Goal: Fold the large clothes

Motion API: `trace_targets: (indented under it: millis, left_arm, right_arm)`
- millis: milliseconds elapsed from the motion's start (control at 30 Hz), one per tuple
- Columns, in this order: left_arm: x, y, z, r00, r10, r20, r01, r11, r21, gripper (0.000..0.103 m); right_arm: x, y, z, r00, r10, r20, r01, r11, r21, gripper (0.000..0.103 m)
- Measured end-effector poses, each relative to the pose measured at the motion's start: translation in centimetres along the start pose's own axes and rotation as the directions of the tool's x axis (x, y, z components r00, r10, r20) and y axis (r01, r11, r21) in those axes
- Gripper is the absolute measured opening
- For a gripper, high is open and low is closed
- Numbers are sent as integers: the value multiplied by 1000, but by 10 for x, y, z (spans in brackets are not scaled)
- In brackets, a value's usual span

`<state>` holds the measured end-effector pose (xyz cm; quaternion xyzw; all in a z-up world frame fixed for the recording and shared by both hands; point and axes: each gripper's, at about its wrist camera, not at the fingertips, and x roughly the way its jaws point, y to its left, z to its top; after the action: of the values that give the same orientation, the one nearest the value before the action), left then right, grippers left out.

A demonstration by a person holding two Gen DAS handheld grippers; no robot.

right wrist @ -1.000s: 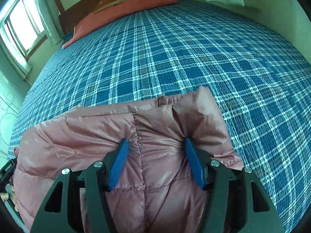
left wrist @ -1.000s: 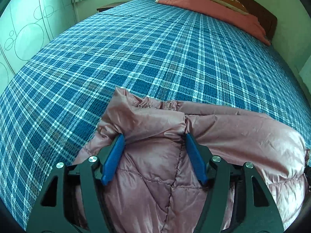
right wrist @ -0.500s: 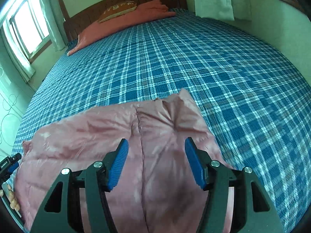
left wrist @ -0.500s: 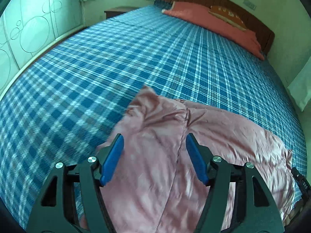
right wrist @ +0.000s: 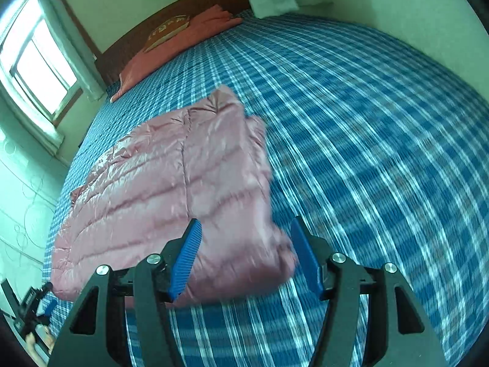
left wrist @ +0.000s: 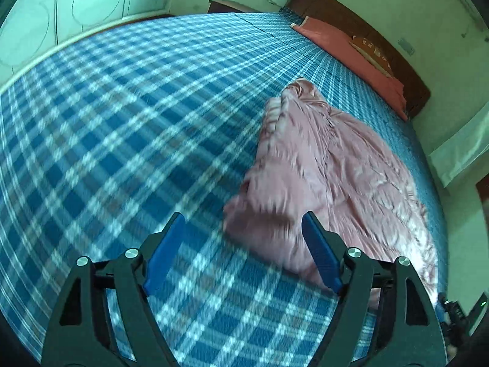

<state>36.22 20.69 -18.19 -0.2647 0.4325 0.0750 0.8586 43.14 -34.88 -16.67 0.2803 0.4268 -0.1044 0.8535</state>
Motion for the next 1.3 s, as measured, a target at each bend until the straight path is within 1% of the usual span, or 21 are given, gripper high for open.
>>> trace_targets:
  millis: [100,200,267,333,400,500,567,633,733,833,867,900,933,967,1000,1100,1233,1300]
  left_arm:
    - [2,4,-12,998,-68,-19,67,996,-57,79]
    - [20,4,-10,993,-107,-57,99,986,-134,79]
    - [34,5,-8,990,-117,-76,101,977,-186,79]
    - [47,6,-4,989,-129,-77,109,968,-226,79]
    - [56,5,-1,991,-120,-63,102,967,-233,79]
    - [63,-3,3,996,-87,-21,81,973,-215,79]
    - [64,-5,2,997,-78,-4,75,971,-228,79]
    - [61,-8,-1,996,-87,3,85,964,-251,79]
    - [55,-4,-12,992,-126,13,125,955,-268,79]
    - [54,-12,-19,992,-119,38,125,964,-237,81]
    - [56,-15,-19,992,-117,41,124,965,-233,85]
    - [59,-17,-16,992,-118,41,124,964,-234,86]
    - [61,-18,-13,992,-117,41,124,962,-243,87]
    - [65,-20,-9,992,-122,42,128,957,-260,88]
    - [68,-21,-6,991,-126,44,133,953,-271,88]
    - [68,-17,-6,990,-131,56,142,934,-327,88]
    - [59,-10,-24,988,-126,91,152,910,-385,88]
    - [62,-11,-24,989,-112,92,139,910,-391,88]
  right_arm:
    - [7,-11,-21,998,57,-39,-53,995,83,61]
    - [20,-11,-28,991,125,-57,-114,980,160,61]
    - [24,-10,-30,990,132,-41,-123,976,182,61]
    - [29,-8,-29,991,134,-26,-127,972,196,61]
    - [37,-6,-25,991,135,-11,-129,969,210,61]
    - [47,-12,-25,990,140,-7,-134,962,237,61]
    - [48,-13,-26,989,148,-5,-142,956,256,61]
    - [41,-16,-33,987,158,-1,-152,954,259,61]
    - [30,-28,-53,981,196,13,-191,938,290,61]
    - [31,-32,-63,974,224,15,-218,924,313,61]
    - [34,-30,-63,975,223,17,-217,924,316,61]
    - [35,-28,-62,975,221,21,-216,924,317,61]
    - [37,-26,-60,975,219,26,-216,923,318,63]
    - [38,-24,-58,974,222,35,-222,921,319,67]
    - [41,-21,-55,975,218,39,-219,921,321,68]
    - [41,-19,-55,974,219,52,-223,911,348,68]
    - [36,-20,-65,974,209,83,-225,909,351,68]
    - [37,-24,-64,973,206,101,-229,898,376,68]
